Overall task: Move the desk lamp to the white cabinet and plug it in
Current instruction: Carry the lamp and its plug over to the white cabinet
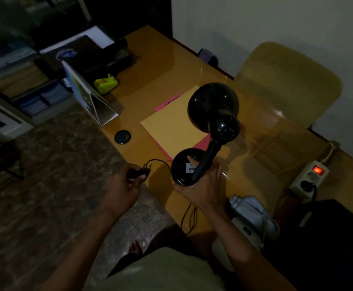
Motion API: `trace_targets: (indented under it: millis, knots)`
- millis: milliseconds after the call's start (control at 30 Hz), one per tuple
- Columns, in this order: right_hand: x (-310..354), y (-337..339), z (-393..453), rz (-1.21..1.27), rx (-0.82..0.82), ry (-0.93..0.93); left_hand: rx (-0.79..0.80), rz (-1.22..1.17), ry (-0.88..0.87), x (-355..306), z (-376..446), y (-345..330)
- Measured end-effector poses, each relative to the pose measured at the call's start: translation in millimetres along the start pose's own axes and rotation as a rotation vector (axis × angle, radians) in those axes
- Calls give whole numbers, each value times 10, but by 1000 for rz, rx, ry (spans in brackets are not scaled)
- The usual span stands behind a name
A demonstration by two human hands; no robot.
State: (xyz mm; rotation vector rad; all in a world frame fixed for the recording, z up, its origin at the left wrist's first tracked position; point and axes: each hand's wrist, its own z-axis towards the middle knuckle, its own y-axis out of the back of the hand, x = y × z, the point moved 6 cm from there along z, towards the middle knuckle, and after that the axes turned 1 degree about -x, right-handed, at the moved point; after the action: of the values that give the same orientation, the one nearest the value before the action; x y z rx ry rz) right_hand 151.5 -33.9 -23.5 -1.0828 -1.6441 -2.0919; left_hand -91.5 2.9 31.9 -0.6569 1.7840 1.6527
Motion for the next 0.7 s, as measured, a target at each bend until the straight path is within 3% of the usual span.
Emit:
trace_targets:
  millis: [300,533,700]
  knots:
    - [1015,-161,68,-48,53,223,-176,-126,-1,253,-35,776]
    - [2014,-623,-120,-2,128,355,-387,-131,56,884,-230,1705]
    - [2751,-1149,-241,55,271,431,-511,-166,111,1427,-499,2458]
